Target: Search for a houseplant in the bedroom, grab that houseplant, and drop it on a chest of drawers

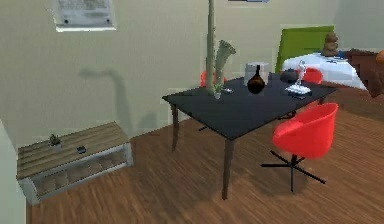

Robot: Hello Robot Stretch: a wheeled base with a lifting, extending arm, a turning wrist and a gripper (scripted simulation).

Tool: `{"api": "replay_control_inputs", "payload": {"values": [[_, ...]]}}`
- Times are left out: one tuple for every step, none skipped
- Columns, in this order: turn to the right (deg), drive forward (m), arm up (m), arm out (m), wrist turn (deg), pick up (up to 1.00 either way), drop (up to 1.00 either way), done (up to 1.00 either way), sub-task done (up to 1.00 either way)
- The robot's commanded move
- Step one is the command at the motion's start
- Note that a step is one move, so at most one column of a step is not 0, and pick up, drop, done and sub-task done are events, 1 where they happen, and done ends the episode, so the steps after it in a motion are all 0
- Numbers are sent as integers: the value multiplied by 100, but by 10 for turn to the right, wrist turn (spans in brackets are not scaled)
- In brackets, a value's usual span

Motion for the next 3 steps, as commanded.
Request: {"api": "replay_control_inputs", "payload": {"values": [[0,100,0,0,0,0,0,0,0],[-450,0,0,0,0,0,0,0,0],[-270,0,0,0,0,0,0,0,0]]}}
